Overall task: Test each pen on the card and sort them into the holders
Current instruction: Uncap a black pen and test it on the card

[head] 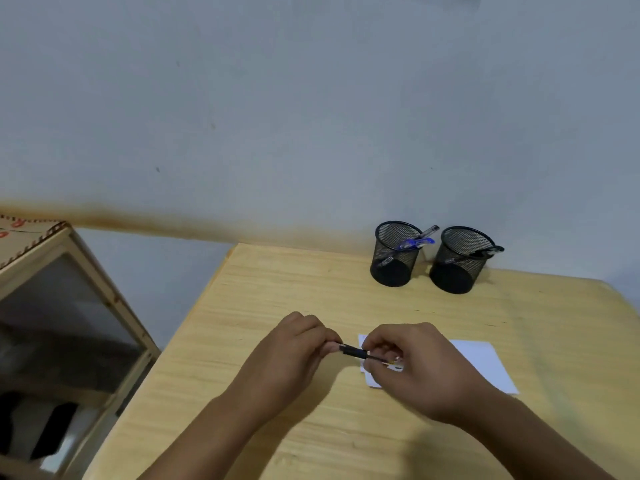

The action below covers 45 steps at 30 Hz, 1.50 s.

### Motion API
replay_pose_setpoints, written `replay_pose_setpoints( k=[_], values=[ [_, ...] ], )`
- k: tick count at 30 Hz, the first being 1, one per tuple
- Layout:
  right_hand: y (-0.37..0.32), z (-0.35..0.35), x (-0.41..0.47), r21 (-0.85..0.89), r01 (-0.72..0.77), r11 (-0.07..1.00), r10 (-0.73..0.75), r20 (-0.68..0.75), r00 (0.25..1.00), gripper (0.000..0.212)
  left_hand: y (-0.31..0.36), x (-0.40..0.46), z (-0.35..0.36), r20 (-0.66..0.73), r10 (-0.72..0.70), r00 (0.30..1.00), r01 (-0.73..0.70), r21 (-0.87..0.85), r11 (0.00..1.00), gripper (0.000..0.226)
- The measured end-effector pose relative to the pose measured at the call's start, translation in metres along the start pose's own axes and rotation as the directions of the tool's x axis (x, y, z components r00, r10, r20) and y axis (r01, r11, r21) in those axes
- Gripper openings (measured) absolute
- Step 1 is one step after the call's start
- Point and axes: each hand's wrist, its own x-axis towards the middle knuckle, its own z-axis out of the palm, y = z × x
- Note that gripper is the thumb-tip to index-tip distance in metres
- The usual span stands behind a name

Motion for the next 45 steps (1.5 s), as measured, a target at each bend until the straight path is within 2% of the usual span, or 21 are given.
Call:
replay_pose_setpoints(
  k=[3,8,13,22,26,35,41,45],
  values=[
    [0.006,-0.005,-0.011,0.046,-0.002,0.999,0.004,-0.041,0.999,0.003,0.019,-0.001,0.01,-0.015,-0.03,0.999,0.029,-0.055,0.998,0.031],
    [0.011,-0.008,-0.027,0.155,0.015,0.988,-0.007,-0.046,0.999,0.009,0.038,-0.005,0.02,-0.013,-0.058,0.998,0.056,-0.113,0.992,0.022],
    [0.016,-0.001,-0.038,0.243,-0.005,0.97,0.024,-0.076,0.997,0.012,0.042,-0.011,0.021,0.044,-0.076,0.996,0.084,-0.217,0.973,0.032],
    [0.018,0.019,-0.039,0.156,-0.035,0.987,0.055,-0.127,0.99,0.008,0.045,-0.014,0.017,0.064,-0.087,0.994,0.1,-0.235,0.967,0.018],
    [0.012,0.025,-0.041,0.084,-0.045,0.995,0.057,-0.15,0.987,0.008,0.042,-0.018,0.017,0.071,-0.082,0.994,0.097,-0.246,0.964,0.021],
    [0.013,0.034,-0.037,0.066,-0.094,0.993,0.104,-0.173,0.979,0.019,0.037,-0.018,0.021,0.063,-0.075,0.995,0.09,-0.284,0.955,0.024],
    [0.018,0.03,-0.038,0.168,-0.094,0.981,0.118,-0.143,0.983,0.02,0.036,-0.02,0.021,0.064,-0.062,0.996,0.076,-0.26,0.963,0.031],
    [0.026,0.022,-0.04,0.293,-0.121,0.948,0.169,-0.147,0.975,0.012,0.023,-0.022,0.016,-0.019,-0.206,0.978,0.197,-0.223,0.955,0.021]
  ],
)
